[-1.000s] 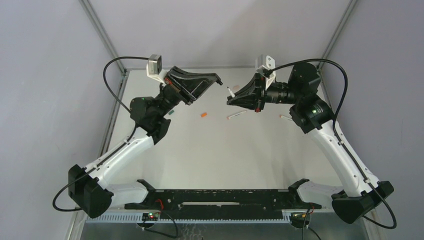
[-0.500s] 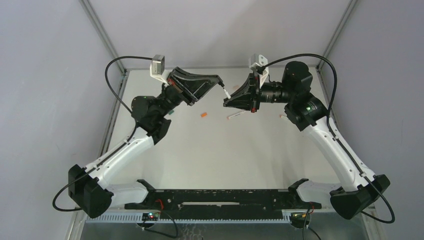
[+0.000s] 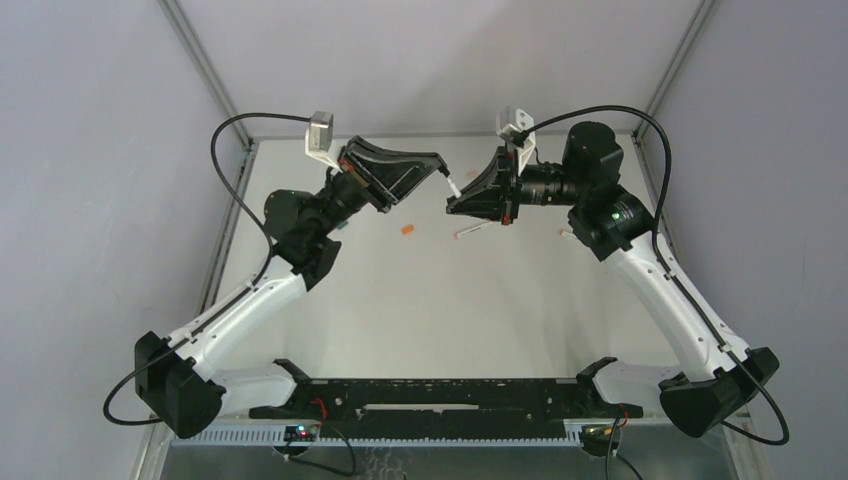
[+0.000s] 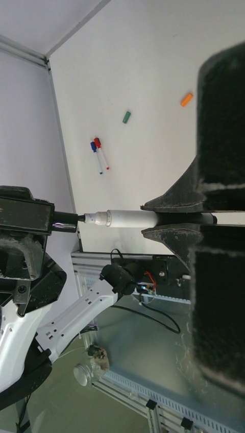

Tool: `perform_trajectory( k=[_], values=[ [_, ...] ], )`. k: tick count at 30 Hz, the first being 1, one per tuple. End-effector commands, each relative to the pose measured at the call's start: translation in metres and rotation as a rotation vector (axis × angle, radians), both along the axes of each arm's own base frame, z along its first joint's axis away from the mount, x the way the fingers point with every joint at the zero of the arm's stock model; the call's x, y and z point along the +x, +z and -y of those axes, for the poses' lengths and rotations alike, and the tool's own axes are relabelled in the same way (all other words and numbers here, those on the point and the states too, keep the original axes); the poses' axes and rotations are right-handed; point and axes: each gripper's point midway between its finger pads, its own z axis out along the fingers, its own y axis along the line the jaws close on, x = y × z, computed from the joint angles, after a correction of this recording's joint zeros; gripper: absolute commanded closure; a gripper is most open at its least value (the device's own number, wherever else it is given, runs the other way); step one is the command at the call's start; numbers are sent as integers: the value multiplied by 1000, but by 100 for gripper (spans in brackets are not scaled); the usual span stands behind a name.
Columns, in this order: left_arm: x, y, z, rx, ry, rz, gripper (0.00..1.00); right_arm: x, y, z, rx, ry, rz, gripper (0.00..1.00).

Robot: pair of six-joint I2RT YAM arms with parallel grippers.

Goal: Insert the pens into the pen caps
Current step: Insert the pen cap onto the pen.

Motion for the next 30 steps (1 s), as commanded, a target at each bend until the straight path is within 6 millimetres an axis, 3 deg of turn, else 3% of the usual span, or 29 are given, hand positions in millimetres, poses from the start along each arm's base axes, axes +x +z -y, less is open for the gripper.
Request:
perform_trajectory(
  k=[1, 30],
  values=[
    [-5, 0, -6, 1, 31, 32, 100, -8, 18, 0, 20, 19, 46, 100],
    [-5, -4, -3, 26, 18, 23, 100, -6, 22, 3, 24, 12, 62, 100]
  ],
)
